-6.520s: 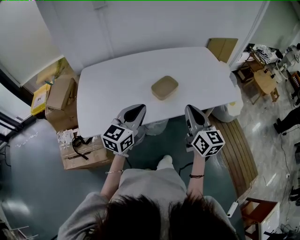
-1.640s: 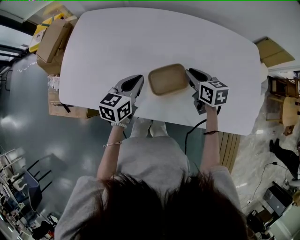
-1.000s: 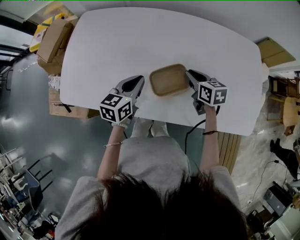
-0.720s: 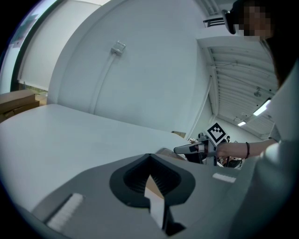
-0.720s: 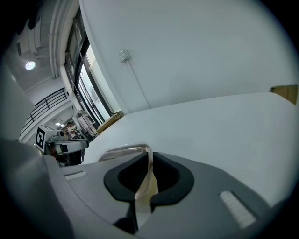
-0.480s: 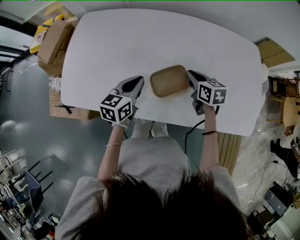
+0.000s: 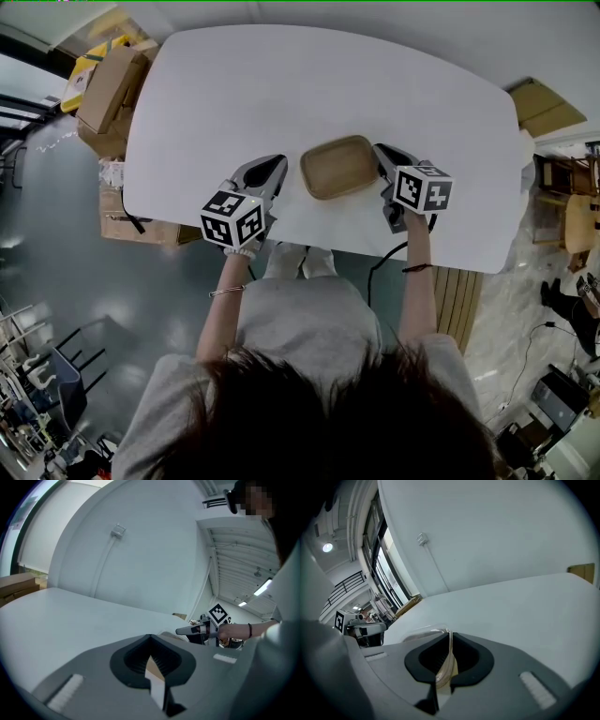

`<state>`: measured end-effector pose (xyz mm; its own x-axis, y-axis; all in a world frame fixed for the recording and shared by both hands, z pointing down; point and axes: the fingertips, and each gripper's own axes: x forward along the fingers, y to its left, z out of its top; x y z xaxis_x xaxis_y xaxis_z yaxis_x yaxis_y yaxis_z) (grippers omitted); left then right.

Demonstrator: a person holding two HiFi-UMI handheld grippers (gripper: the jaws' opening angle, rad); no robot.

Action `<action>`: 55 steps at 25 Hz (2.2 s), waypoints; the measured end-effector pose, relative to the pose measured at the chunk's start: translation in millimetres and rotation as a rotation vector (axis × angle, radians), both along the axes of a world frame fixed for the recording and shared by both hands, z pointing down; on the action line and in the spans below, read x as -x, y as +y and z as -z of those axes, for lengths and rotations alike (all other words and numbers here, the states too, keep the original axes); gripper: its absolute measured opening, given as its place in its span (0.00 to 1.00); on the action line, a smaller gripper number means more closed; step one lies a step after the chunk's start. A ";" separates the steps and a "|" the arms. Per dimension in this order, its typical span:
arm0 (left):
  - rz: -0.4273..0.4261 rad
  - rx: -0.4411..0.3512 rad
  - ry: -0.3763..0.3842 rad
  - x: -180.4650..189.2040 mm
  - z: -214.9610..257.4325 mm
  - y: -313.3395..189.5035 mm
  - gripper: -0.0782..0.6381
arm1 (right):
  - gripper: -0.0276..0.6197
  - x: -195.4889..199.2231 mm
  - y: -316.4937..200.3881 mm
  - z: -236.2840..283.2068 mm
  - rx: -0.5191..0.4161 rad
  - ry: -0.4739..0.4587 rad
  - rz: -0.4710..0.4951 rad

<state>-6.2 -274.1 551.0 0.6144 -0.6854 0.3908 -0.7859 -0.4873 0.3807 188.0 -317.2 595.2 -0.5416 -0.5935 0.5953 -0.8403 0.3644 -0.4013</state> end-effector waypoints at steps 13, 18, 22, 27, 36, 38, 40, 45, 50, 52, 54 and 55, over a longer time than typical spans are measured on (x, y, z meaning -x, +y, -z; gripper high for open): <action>-0.016 -0.042 0.015 -1.3 17.8 -6.8 0.10 | 0.10 1.2 -0.5 21.7 -0.035 -0.014 -0.015; -0.020 -0.060 0.024 -5.1 23.3 -7.2 0.10 | 0.09 -3.1 0.7 30.2 -0.049 -0.019 -0.025; -0.023 -0.074 0.034 -6.9 28.3 -8.0 0.10 | 0.09 -5.5 1.7 37.4 -0.064 -0.022 -0.031; -0.029 -0.099 0.041 -8.8 39.0 -7.9 0.10 | 0.09 -10.0 6.1 49.6 -0.087 -0.029 -0.045; -0.032 -0.147 0.046 -9.4 60.2 -6.6 0.10 | 0.09 -17.7 17.5 75.0 -0.141 -0.066 -0.072; -0.034 -0.157 0.046 -8.4 64.5 -6.8 0.10 | 0.09 -18.6 19.7 80.1 -0.151 -0.075 -0.080; -0.035 -0.165 0.047 -8.5 69.0 -5.8 0.10 | 0.09 -20.3 23.0 85.9 -0.162 -0.082 -0.087; -0.052 -0.187 0.056 -12.1 78.5 -0.7 0.10 | 0.09 -22.9 31.9 98.6 -0.194 -0.098 -0.099; -0.088 -0.201 0.052 -17.5 85.8 6.3 0.10 | 0.09 -24.5 39.4 115.7 -0.227 -0.114 -0.109; -0.092 -0.210 0.052 -16.8 90.1 7.9 0.10 | 0.09 -24.9 41.7 123.5 -0.240 -0.120 -0.111; -0.085 -0.221 0.054 -14.1 95.5 7.9 0.10 | 0.09 -25.1 43.7 131.4 -0.255 -0.122 -0.109; -0.081 -0.227 0.055 -12.3 98.3 7.6 0.10 | 0.09 -24.6 44.8 135.2 -0.262 -0.125 -0.109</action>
<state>6.1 -266.4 452.7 0.6874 -0.6991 0.1968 -0.7215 -0.6261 0.2957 212.6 -272.5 459.9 -0.5257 -0.7766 0.3472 -0.8303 0.3796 -0.4081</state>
